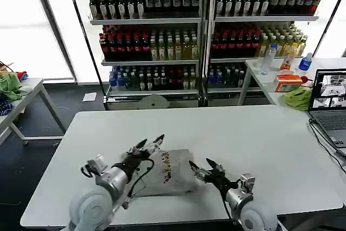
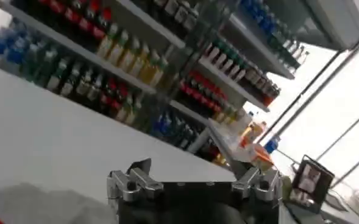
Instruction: Fold and organize the clothes.
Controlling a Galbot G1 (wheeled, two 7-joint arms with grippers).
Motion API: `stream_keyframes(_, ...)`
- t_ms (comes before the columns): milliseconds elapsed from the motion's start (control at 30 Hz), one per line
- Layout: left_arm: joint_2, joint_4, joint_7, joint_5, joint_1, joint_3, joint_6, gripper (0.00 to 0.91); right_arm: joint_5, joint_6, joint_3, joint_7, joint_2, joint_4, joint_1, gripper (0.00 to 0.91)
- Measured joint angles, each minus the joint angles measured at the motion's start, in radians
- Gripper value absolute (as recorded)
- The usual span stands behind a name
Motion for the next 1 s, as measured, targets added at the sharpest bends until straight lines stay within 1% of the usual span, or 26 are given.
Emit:
stream_keyframes(100,0.01,-0.02,0.031,0.02,0.037,-0.059,-0.014,0.907,0.04,-0.021,-0.041,0.014,0.001,-0.006,0.026,0.907)
stream_keyframes(133,0.012,-0.027,0.043,0.024,0.05,-0.078,-0.02,0.907,0.05,-0.025,-0.053,0.016,0.0,-0.006,0.031,0.826)
stream_keyframes(167,0.013,-0.033,0.052,0.026,0.061,-0.094,-0.024,0.907,0.058,-0.029,-0.064,0.02,0.0,-0.009,0.034,0.776)
stream_keyframes(267,0.017,-0.048,0.072,0.03,0.089,-0.136,-0.035,0.907,0.084,-0.037,-0.091,0.025,0.0,-0.019,0.045,0.01)
stream_keyframes(300,0.017,-0.052,0.077,0.031,0.097,-0.147,-0.038,0.907,0.091,-0.04,-0.098,0.027,0.001,-0.022,0.049,0.0)
stream_keyframes(600,0.004,-0.077,0.098,0.015,0.157,-0.226,-0.06,0.907,0.152,-0.041,-0.118,0.033,0.004,-0.022,0.059,0.0)
stream_keyframes(800,0.005,-0.084,0.103,-0.012,0.169,-0.263,-0.068,0.907,0.181,-0.028,-0.106,0.019,-0.014,-0.015,0.049,0.0)
stream_keyframes(1000,0.0,-0.078,0.102,-0.046,0.182,-0.287,-0.073,0.907,0.193,-0.023,-0.071,0.0,-0.044,-0.012,0.041,0.0)
